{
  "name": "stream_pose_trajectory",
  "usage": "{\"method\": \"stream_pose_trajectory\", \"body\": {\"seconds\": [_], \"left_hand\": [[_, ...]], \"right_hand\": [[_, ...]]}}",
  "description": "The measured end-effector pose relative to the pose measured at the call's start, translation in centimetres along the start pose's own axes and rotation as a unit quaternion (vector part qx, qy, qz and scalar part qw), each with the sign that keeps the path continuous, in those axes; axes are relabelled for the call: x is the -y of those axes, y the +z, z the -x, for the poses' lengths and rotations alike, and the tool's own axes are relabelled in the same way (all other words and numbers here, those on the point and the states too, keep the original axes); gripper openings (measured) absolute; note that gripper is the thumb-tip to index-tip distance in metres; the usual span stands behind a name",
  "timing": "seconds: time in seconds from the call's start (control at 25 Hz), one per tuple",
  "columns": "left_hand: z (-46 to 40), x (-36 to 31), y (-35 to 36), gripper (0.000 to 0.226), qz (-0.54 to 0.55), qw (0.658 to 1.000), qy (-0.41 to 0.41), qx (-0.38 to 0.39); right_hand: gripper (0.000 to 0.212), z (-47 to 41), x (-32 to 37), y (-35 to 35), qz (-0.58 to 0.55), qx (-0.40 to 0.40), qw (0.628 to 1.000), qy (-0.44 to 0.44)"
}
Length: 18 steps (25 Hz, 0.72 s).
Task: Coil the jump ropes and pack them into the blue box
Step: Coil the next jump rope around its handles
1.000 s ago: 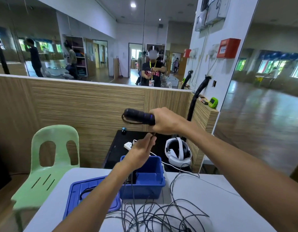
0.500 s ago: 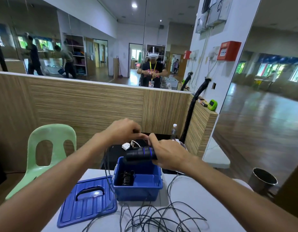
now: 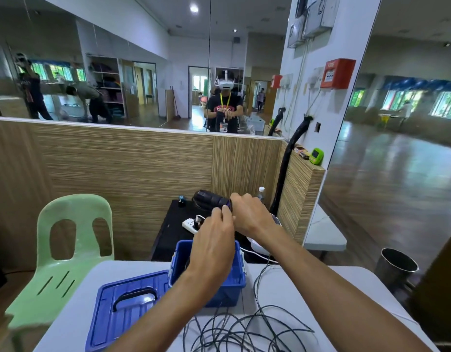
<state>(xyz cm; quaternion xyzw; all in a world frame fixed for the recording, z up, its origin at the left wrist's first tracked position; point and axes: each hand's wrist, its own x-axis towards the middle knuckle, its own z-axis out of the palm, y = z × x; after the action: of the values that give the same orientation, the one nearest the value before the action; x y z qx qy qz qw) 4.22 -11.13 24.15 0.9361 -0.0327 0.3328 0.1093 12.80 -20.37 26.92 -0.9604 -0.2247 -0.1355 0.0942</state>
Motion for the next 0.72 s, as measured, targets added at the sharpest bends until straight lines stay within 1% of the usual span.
{"method": "stream_pose_trajectory", "body": {"seconds": [0.04, 0.08, 0.12, 0.16, 0.2, 0.24, 0.28, 0.32, 0.36, 0.4, 0.44, 0.48, 0.52, 0.56, 0.6, 0.64, 0.68, 0.72], "left_hand": [[0.3, 0.1, 0.4, 0.030, 0.070, 0.997, -0.018, -0.018], [0.6, 0.1, 0.6, 0.025, 0.163, 0.985, -0.057, -0.023], [0.7, 0.3, 0.9, 0.026, 0.283, 0.950, -0.128, -0.012], [0.8, 0.6, 1.2, 0.033, 0.422, 0.880, -0.219, 0.019], [0.7, 0.9, 1.2, 0.036, 0.545, 0.784, -0.291, 0.058], [0.6, 1.1, 1.0, 0.034, 0.617, 0.707, -0.333, 0.093], [0.6, 1.3, 0.7, 0.030, 0.632, 0.690, -0.334, 0.113], [0.7, 1.4, 0.4, 0.026, 0.594, 0.737, -0.302, 0.112], [0.8, 1.6, 0.6, 0.024, 0.504, 0.822, -0.248, 0.091], [1.0, 1.8, 0.9, 0.022, 0.376, 0.908, -0.177, 0.057], [1.1, 2.0, 1.3, 0.021, 0.242, 0.964, -0.112, 0.029], [1.4, 1.9, 1.5, 0.020, 0.145, 0.988, -0.054, 0.012], [1.7, 1.6, 1.7, 0.019, 0.101, 0.994, -0.032, 0.014], [1.9, 1.4, 1.8, 0.019, 0.127, 0.991, -0.046, 0.026], [1.8, 1.3, 1.8, 0.019, 0.231, 0.966, -0.105, 0.042], [1.6, 1.1, 1.4, 0.018, 0.366, 0.912, -0.178, 0.056], [1.5, 1.0, 0.9, 0.018, 0.478, 0.838, -0.249, 0.085], [1.2, 0.9, 0.3, 0.018, 0.539, 0.783, -0.292, 0.102]], "right_hand": [[0.023, -0.1, 0.0, 0.0, 0.004, -0.004, 1.000, -0.004], [0.026, -0.1, 0.0, 0.2, 0.013, -0.005, 1.000, -0.010], [0.029, -0.2, -0.1, 0.3, 0.024, -0.007, 1.000, -0.016], [0.033, -0.2, -0.2, 0.5, 0.036, -0.007, 0.999, -0.020], [0.038, -0.1, -0.3, 0.7, 0.049, -0.005, 0.999, -0.023], [0.042, -0.1, -0.4, 0.9, 0.060, -0.001, 0.998, -0.025], [0.044, 0.0, -0.5, 1.1, 0.066, 0.002, 0.997, -0.029], [0.044, 0.1, -0.6, 1.2, 0.068, 0.005, 0.997, -0.031], [0.044, 0.1, -0.6, 1.3, 0.069, 0.005, 0.997, -0.033], [0.043, 0.1, -0.6, 1.3, 0.071, 0.006, 0.997, -0.034], [0.042, 0.1, -0.6, 1.4, 0.073, 0.009, 0.997, -0.033], [0.041, 0.1, -0.6, 1.3, 0.075, 0.011, 0.997, -0.032], [0.039, 0.1, -0.6, 1.3, 0.077, 0.013, 0.996, -0.033], [0.037, 0.2, -0.7, 1.4, 0.076, 0.012, 0.996, -0.034], [0.035, 0.2, -0.7, 1.4, 0.075, 0.005, 0.996, -0.038], [0.034, 0.3, -0.9, 1.5, 0.074, -0.004, 0.996, -0.042], [0.035, 0.3, -1.0, 1.6, 0.074, -0.011, 0.996, -0.047], [0.037, 0.3, -1.1, 1.7, 0.071, -0.016, 0.996, -0.050]]}}
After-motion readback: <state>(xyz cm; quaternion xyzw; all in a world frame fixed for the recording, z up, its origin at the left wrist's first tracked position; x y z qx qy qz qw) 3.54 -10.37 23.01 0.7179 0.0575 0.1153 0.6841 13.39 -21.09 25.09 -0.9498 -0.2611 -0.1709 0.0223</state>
